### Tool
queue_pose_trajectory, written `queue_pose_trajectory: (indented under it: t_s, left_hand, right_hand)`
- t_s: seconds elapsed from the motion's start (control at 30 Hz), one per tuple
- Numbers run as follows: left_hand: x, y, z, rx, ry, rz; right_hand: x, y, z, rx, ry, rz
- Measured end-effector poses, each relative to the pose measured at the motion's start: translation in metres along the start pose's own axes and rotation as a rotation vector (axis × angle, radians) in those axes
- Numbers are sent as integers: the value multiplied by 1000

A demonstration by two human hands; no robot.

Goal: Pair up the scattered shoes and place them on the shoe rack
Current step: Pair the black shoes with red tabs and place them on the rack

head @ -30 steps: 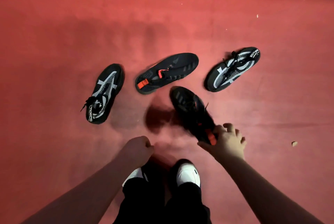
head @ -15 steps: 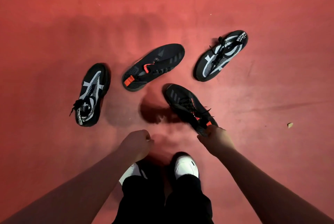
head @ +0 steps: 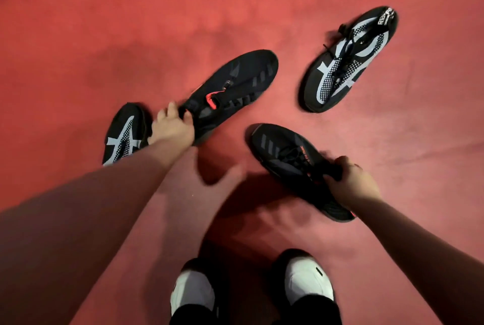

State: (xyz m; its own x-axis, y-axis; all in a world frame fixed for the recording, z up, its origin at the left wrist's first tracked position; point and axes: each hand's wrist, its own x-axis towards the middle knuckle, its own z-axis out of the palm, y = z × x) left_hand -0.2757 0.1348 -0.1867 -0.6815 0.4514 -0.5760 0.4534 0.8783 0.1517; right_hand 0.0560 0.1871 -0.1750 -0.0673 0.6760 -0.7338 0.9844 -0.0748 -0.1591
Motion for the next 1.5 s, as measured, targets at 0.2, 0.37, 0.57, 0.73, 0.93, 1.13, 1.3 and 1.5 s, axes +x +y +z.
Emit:
queue_pose_trajectory:
  t_s: [0.2,0.37,0.57,0.73,0.93,1.13,1.3,1.5]
  left_hand:
    - [12,0,10,-308,-13,-126]
    - [-20,2,18,-691,-280,-319]
    - [-85,13,1,-774,-432,-316]
    - [-167,37,-53,-759,-356,-308]
    - [-281,85,-146,-699,-519,-267]
    - [-375,138,-248,-555,-535,-65]
    - [-454,194,-325,-494,-615,51]
    - [-549,282,-398,-492,-680,212]
  right_hand:
    - [5,17,8,284,-122,55]
    - [-24,21,18,797,-335,50]
    - [-67,16,3,982,-235,184]
    - [-140,28,-28,960,-63,337]
    - [-241,35,-118,1037,39,429]
    - [-356,43,-250,1022,138,442]
    - [-449,61,-344,1223,226,462]
    - [-530,92,-441,1434,275,419]
